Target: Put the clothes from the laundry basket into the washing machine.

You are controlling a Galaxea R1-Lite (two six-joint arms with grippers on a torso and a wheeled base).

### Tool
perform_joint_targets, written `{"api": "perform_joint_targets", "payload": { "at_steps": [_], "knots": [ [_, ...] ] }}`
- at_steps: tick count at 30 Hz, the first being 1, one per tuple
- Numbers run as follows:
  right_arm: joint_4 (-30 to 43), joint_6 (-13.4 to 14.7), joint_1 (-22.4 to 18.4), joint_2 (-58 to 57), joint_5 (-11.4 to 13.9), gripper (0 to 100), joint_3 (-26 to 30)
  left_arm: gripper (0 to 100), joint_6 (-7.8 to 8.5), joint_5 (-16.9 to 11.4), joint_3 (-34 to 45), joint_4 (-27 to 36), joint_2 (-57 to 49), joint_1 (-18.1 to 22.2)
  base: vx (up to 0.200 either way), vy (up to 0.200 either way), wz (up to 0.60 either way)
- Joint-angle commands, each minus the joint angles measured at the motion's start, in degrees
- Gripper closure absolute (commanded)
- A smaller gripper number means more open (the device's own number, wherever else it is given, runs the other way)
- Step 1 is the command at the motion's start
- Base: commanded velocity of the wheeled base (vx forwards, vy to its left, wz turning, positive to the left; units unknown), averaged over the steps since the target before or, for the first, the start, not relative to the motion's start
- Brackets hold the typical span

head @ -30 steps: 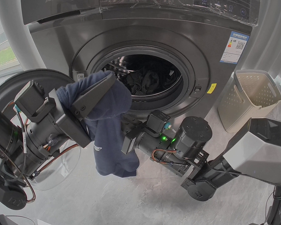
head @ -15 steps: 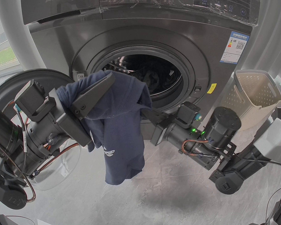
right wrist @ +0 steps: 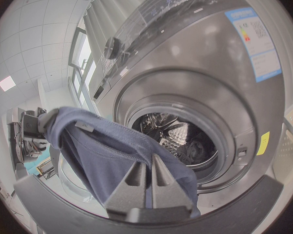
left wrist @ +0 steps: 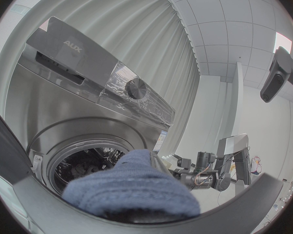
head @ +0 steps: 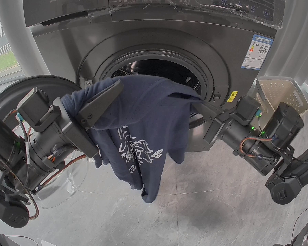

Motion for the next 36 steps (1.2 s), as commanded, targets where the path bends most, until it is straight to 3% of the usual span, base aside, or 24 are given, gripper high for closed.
{"api": "perform_joint_targets", "payload": {
  "at_steps": [1,8,17,22,29,33,36],
  "knots": [
    [0.2,-0.4,-1.5,-5.2,0.0,100,2.2,100,-0.11,0.4,0.1,0.4,0.2,1.0,0.0,0.0,0.0],
    [0.2,-2.3,-2.1,-9.5,0.1,100,4.9,100,-0.2,0.7,1.7,0.0,-0.3,1.3,0.0,0.0,0.0],
    [-0.8,-1.6,-1.9,-14.3,1.1,100,7.3,100,-0.37,0.6,4.9,-0.1,0.0,1.2,0.0,0.0,0.0],
    [-0.8,-1.4,-2.1,-14.2,1.3,100,5.5,100,-0.37,0.6,5.2,-0.3,0.1,1.4,0.0,0.0,0.0],
    [-2.4,-1.3,-2.2,-13.7,-0.4,100,1.8,100,-0.55,2.8,3.3,-1.2,1.3,3.6,0.0,0.0,0.0],
    [-2.9,-1.3,-1.5,-14.0,-3.0,100,1.8,100,-0.72,3.2,3.9,-1.8,1.3,3.8,0.0,0.0,0.0],
    [-3.0,-1.3,-1.5,-14.2,-3.1,100,1.8,100,-0.72,3.3,3.7,-1.8,0.7,3.9,0.0,0.0,0.0]
  ]
}}
